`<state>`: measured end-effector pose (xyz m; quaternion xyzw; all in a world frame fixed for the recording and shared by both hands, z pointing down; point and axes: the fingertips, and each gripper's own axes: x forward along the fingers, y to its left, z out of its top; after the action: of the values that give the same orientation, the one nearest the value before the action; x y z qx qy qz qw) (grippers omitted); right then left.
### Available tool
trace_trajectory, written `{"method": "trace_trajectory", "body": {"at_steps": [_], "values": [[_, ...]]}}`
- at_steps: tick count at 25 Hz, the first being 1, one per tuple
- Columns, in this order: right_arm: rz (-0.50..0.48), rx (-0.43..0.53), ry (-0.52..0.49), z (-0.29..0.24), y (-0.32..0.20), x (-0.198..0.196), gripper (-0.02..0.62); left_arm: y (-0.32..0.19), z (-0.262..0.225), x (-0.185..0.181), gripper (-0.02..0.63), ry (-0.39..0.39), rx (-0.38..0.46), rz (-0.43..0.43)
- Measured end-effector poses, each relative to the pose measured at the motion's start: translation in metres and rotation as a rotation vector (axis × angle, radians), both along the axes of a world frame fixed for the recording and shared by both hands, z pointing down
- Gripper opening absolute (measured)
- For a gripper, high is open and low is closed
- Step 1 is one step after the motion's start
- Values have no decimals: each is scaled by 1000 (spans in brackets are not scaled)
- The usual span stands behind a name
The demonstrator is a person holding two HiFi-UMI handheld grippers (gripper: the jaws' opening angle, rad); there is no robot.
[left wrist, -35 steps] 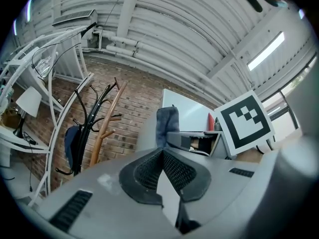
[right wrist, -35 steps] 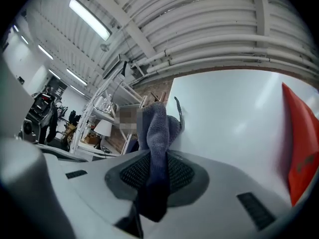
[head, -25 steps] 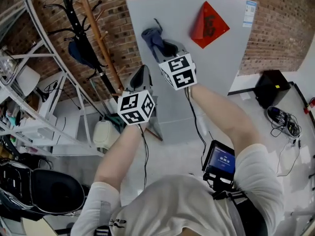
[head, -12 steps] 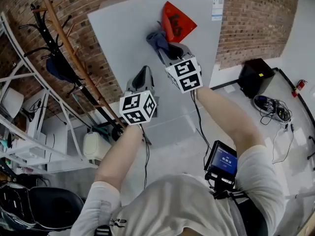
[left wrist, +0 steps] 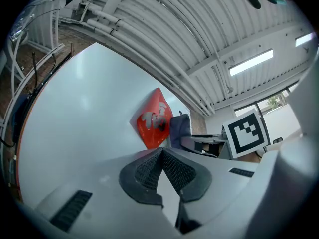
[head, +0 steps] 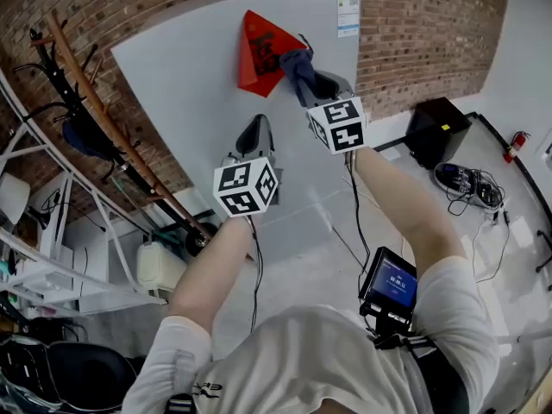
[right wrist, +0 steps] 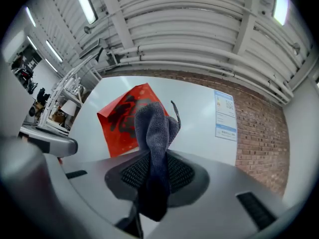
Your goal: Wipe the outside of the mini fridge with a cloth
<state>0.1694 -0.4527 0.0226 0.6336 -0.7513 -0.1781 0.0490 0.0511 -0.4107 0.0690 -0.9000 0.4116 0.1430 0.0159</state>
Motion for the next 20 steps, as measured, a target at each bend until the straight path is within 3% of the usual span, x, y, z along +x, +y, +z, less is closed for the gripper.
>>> {"method": "trace_trajectory", "body": {"at_steps": [10,20], "values": [[98,-6,-76,1,-22,91,86,-13,-4,43,3,-13,13,9],[137,6,-105,3,-27,140,86,-23,-1,75,5,-7,10,20]]}}
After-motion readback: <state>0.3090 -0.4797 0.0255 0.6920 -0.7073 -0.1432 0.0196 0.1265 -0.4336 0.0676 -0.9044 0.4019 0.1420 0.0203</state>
